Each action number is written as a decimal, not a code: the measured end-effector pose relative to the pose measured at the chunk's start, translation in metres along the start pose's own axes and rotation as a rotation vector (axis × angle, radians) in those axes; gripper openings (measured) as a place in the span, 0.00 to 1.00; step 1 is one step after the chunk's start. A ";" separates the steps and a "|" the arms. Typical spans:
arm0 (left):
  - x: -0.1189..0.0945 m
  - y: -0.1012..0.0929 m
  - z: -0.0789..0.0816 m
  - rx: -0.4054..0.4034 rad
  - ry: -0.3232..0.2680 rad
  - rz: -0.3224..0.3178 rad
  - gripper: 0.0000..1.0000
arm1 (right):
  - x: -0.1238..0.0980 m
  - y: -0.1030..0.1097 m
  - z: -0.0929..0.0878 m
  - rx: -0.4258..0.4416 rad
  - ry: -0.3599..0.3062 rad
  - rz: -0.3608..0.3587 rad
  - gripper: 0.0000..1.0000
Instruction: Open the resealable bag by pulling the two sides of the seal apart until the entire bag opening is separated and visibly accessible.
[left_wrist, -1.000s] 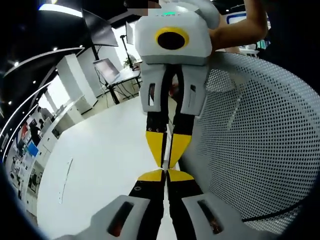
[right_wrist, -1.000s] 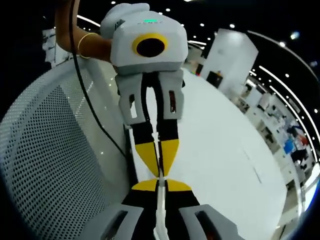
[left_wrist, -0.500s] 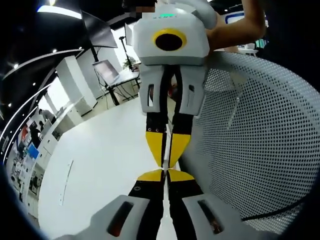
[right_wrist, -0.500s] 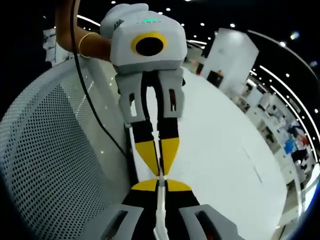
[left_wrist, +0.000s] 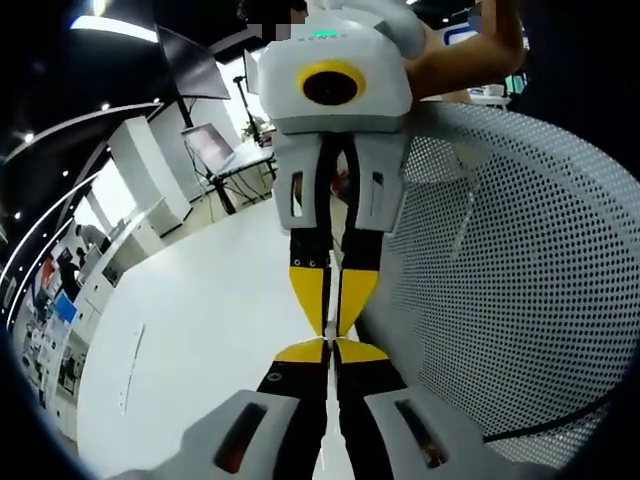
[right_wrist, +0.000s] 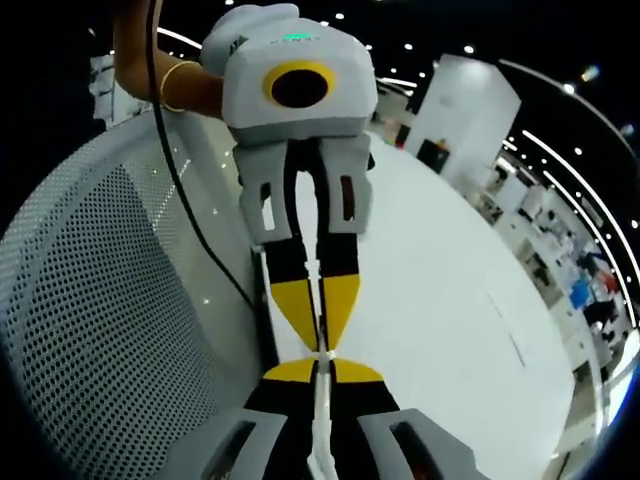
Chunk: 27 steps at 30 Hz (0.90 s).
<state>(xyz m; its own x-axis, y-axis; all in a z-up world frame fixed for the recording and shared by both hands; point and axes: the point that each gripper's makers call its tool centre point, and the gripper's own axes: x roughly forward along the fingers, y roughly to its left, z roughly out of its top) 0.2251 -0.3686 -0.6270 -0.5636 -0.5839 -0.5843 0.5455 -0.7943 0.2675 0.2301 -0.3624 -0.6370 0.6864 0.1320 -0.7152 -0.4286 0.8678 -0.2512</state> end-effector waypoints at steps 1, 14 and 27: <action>0.000 0.000 0.001 -0.008 -0.011 0.001 0.00 | 0.000 0.000 0.000 0.001 -0.001 0.000 0.00; 0.001 0.001 0.000 -0.035 -0.025 0.006 0.00 | 0.001 0.000 -0.002 0.009 0.008 -0.003 0.00; 0.002 0.001 0.002 -0.036 -0.030 0.014 0.00 | -0.001 0.000 0.001 0.002 0.002 -0.009 0.00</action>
<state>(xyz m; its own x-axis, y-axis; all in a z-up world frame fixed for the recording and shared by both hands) 0.2236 -0.3708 -0.6260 -0.5734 -0.6004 -0.5574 0.5756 -0.7794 0.2474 0.2295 -0.3620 -0.6358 0.6890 0.1232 -0.7142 -0.4214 0.8698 -0.2565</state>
